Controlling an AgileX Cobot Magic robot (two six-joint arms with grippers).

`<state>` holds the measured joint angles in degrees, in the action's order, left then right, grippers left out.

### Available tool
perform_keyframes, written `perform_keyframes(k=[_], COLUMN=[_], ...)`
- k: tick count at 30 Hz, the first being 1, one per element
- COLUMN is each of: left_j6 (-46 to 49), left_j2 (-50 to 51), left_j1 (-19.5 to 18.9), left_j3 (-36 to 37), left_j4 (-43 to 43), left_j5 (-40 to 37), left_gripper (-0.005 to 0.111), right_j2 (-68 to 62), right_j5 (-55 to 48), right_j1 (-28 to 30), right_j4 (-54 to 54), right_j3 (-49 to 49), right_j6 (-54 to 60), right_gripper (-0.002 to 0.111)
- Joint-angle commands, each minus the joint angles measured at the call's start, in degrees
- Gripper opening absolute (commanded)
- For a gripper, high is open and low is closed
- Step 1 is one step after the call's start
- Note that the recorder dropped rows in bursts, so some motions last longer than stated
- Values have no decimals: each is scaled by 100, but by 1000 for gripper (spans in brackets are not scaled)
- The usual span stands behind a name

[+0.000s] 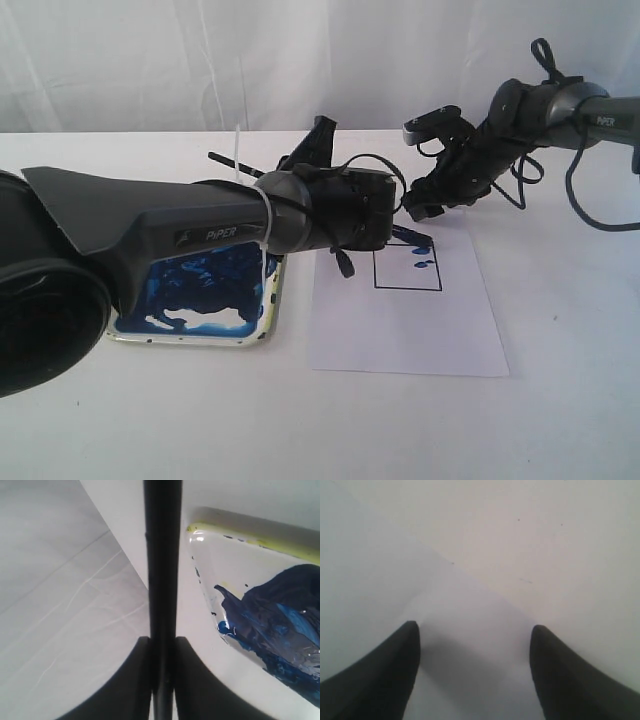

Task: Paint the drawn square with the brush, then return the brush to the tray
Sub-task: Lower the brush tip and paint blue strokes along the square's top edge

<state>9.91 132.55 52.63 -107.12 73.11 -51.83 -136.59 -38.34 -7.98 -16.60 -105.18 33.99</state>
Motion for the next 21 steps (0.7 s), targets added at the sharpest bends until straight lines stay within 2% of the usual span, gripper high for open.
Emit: perform_keyframes(k=[1,8,21], left_j6=[-75,58,186], left_j2=[3,3,3], left_j1=[33,10,7], left_j3=[-28,-28,-28], left_j4=[-147,-265,-177], left_j5=[-46,-32,-773], left_gripper=[0,0,0], right_j2=[-219,-219,-219], right_j5=[-132,-119,-119], right_j1=[4,4,4], right_j4=[231,242,242], right_j3=[110,110,110], right_j6=[91,91,91], right_gripper=[60,60,60])
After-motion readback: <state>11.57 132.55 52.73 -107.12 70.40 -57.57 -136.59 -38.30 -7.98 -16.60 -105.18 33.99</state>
